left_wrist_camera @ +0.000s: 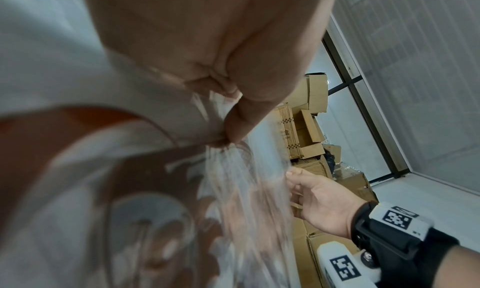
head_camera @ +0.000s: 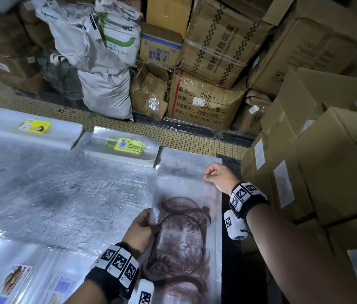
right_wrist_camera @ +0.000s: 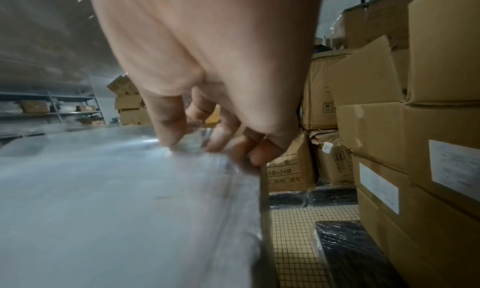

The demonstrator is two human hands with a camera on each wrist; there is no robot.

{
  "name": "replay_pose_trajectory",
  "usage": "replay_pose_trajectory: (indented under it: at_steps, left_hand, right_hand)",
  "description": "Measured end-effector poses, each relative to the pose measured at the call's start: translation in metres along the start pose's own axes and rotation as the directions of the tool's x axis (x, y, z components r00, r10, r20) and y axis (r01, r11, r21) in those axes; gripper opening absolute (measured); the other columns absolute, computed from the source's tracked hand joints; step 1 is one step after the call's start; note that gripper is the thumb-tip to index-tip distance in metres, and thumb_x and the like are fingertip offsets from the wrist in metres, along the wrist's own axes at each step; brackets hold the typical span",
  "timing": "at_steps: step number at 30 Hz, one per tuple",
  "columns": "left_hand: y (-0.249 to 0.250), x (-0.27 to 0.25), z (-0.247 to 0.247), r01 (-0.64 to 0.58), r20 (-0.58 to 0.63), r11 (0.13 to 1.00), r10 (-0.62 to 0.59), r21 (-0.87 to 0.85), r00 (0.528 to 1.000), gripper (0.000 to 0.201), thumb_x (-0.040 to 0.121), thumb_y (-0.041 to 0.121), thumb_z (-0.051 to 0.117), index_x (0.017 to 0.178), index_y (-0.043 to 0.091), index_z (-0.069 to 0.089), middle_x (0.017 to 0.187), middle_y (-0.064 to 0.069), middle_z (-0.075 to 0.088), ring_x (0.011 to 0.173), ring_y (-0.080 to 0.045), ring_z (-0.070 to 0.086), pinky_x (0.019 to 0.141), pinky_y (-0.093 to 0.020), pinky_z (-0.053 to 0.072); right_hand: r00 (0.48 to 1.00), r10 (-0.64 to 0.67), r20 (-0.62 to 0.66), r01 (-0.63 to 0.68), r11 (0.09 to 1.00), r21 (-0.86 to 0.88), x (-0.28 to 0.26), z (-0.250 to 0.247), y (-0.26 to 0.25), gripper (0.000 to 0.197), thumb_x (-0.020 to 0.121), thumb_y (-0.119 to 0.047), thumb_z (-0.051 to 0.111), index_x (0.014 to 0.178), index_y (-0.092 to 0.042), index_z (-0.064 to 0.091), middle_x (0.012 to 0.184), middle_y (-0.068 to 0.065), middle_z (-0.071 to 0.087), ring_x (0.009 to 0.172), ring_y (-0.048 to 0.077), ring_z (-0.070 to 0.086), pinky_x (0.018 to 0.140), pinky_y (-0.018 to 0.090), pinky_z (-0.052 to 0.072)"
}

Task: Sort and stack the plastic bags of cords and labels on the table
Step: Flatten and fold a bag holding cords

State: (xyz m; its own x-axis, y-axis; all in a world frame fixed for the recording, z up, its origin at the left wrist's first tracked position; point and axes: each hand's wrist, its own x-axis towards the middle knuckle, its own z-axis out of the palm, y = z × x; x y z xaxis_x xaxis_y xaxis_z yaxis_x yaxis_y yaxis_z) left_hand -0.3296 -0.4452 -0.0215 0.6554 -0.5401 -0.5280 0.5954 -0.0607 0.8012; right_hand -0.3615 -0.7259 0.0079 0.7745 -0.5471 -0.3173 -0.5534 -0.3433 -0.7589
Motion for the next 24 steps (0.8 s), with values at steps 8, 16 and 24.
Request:
replay_pose_trajectory:
  at_steps: [8,16,24]
  left_hand:
    - [-0.001,0.002,-0.005,-0.040,0.010,0.988,0.039,0.146,0.999,0.024,0.079,-0.018,0.063,0.098,-0.004,0.061,0.089,-0.018,0.069,0.079,-0.025,0.063,0.061,-0.024,0.054]
    - [-0.007,0.005,-0.011,-0.061,0.025,0.976,0.057,0.208,0.998,0.043,0.079,-0.024,0.055,0.105,0.009,0.063,0.087,-0.019,0.060,0.074,-0.025,0.053,0.059,-0.030,0.046]
    - [-0.004,-0.002,-0.007,-0.092,0.010,0.980,0.091,0.177,0.996,0.046,0.082,-0.026,0.052,0.103,0.013,0.063,0.087,-0.006,0.073,0.068,-0.014,0.068,0.054,-0.019,0.051]
  right_hand:
    - [0.999,-0.011,0.032,0.004,0.979,0.202,-0.004,-0.017,-0.013,0.021,0.083,0.000,0.073,0.081,-0.021,0.072,0.099,0.006,0.072,0.094,0.020,0.067,0.098,0.037,0.051]
    - [0.984,0.153,0.089,-0.173,0.937,0.303,-0.011,-0.025,-0.024,0.020,0.085,-0.002,0.069,0.080,-0.018,0.080,0.091,0.003,0.077,0.092,0.029,0.068,0.090,0.056,0.053]
    - [0.987,0.157,0.019,-0.151,0.900,0.410,-0.013,-0.029,-0.033,0.015,0.084,-0.003,0.071,0.081,-0.016,0.079,0.093,0.004,0.077,0.082,0.023,0.069,0.080,0.044,0.060]
